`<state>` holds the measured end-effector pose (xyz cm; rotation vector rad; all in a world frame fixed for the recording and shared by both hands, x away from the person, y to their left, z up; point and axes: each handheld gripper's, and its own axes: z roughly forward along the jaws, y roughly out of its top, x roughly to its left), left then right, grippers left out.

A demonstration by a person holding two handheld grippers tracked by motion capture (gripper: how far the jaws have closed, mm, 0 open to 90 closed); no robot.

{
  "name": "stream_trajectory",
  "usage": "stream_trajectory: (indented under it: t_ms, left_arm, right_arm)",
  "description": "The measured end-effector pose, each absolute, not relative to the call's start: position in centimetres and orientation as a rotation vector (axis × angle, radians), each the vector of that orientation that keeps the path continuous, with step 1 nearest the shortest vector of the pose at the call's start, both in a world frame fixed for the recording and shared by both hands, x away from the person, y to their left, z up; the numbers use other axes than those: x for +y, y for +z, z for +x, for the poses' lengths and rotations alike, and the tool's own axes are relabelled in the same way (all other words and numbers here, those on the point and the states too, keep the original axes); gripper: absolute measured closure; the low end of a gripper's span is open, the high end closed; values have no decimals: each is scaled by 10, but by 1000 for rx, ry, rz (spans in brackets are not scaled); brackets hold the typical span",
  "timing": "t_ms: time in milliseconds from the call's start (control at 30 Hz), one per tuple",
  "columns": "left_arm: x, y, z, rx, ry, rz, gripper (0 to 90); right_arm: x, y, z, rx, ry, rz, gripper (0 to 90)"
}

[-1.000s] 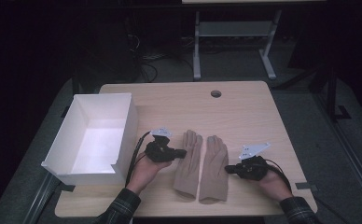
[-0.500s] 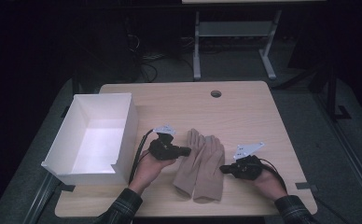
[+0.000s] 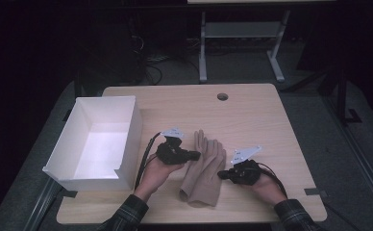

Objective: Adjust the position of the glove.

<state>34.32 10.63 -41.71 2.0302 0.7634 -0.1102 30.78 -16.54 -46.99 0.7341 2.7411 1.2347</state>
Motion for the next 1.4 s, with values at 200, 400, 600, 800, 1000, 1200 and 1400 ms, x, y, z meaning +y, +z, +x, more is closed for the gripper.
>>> stream_trajectory:
  t_ms: [200, 400, 600, 800, 1000, 1200, 1400]
  left_arm:
    - [101, -418, 342, 759, -118, 2033, 882]
    - [94, -419, 341, 742, -125, 2051, 882]
    - [88, -423, 339, 732, -142, 2064, 882]
    - [80, -429, 337, 712, -150, 2081, 881]
    - [75, -435, 336, 700, -163, 2110, 877]
    - [70, -437, 335, 696, -166, 2114, 872]
    - [60, -440, 336, 680, -169, 2115, 861]
  right_arm:
    - [-156, -470, 309, 2743, 1240, 719, 899]
    - [-151, -470, 310, 2744, 1240, 704, 899]
    - [-145, -471, 310, 2745, 1248, 704, 899]
    - [-143, -471, 309, 2745, 1242, 702, 899]
    - [-147, -469, 308, 2742, 1229, 682, 898]
    - [-165, -463, 307, 2700, 1244, 745, 898]
    - [-190, -460, 308, 2652, 1232, 817, 898]
